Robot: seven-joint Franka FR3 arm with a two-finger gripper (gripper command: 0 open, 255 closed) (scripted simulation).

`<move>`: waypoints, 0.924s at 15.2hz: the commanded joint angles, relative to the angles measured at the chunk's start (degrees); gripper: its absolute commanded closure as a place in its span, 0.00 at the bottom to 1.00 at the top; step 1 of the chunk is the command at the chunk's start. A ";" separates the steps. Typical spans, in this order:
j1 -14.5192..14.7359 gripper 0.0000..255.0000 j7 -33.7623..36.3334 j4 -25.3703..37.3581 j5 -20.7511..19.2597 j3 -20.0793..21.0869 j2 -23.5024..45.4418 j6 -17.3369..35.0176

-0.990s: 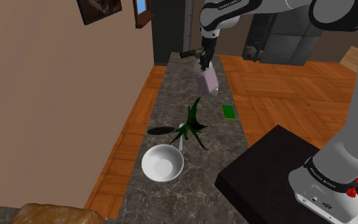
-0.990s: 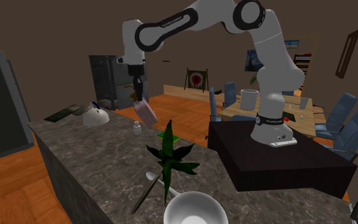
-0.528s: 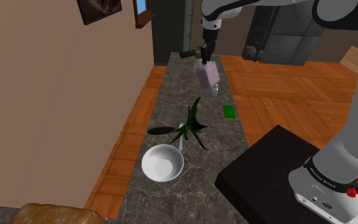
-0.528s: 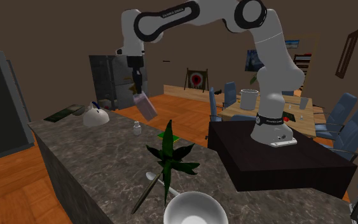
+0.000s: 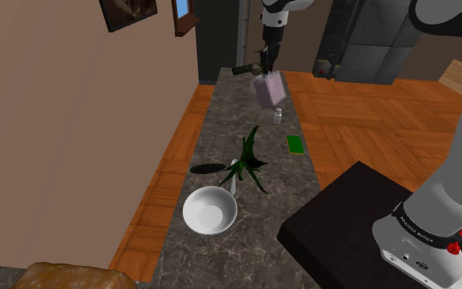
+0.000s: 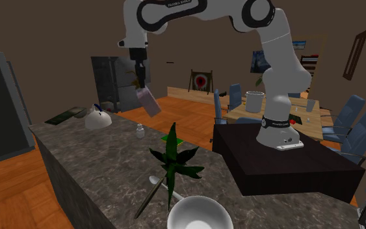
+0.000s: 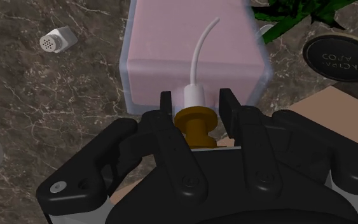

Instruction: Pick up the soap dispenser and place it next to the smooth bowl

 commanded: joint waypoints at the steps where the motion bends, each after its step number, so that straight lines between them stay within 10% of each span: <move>1: 1.19 1.00 1.58 -3.59 -0.28 0.41 -2.64 0.95; 14: 9.96 1.00 15.99 -25.92 -1.41 5.86 -18.89 6.88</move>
